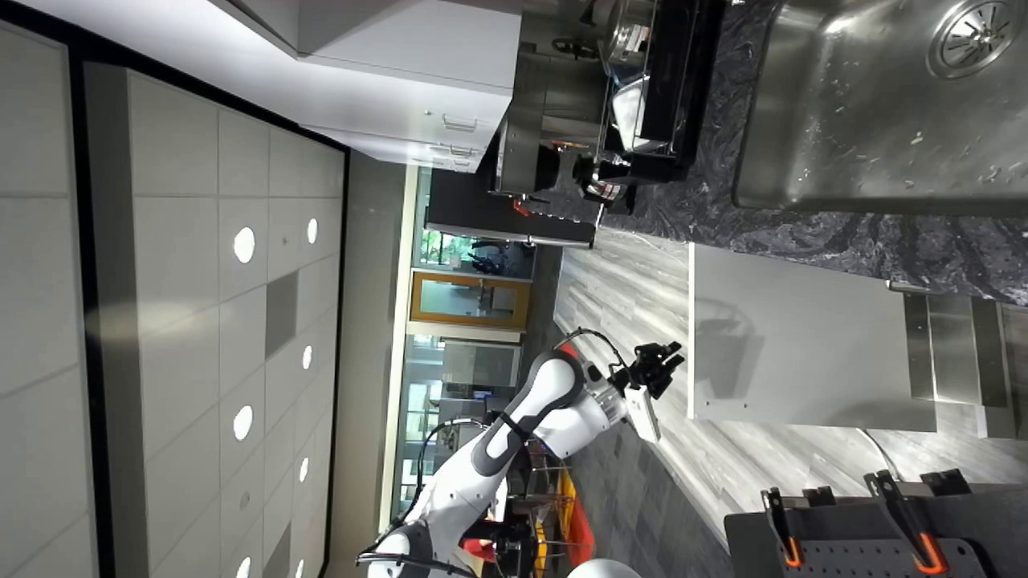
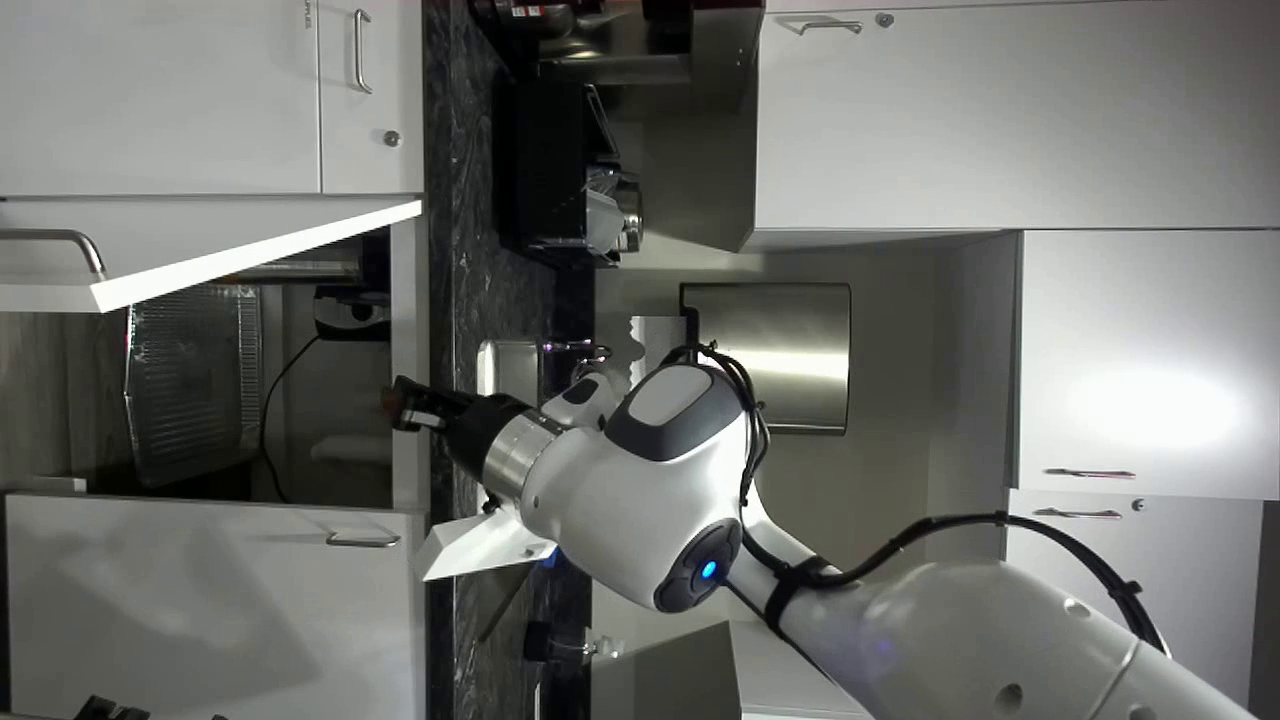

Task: Open the left bottom cabinet door

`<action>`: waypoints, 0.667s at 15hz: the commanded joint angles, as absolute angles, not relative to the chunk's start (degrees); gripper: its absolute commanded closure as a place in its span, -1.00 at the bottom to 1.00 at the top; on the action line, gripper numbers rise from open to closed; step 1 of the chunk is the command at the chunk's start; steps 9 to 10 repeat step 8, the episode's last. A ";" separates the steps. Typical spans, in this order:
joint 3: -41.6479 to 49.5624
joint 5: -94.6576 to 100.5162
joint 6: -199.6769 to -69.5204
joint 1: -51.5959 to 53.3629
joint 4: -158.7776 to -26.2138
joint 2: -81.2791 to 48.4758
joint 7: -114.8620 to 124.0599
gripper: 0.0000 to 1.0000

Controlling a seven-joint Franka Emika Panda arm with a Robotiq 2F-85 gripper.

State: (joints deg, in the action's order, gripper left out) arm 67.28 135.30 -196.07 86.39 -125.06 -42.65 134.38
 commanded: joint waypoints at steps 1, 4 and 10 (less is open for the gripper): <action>71.58 134.85 -193.06 90.93 -130.01 -37.82 134.28 -0.38; 70.77 133.59 -194.99 89.74 -128.27 -40.59 133.13 -0.32; 70.45 133.57 -194.99 89.68 -128.18 -41.07 133.12 -0.69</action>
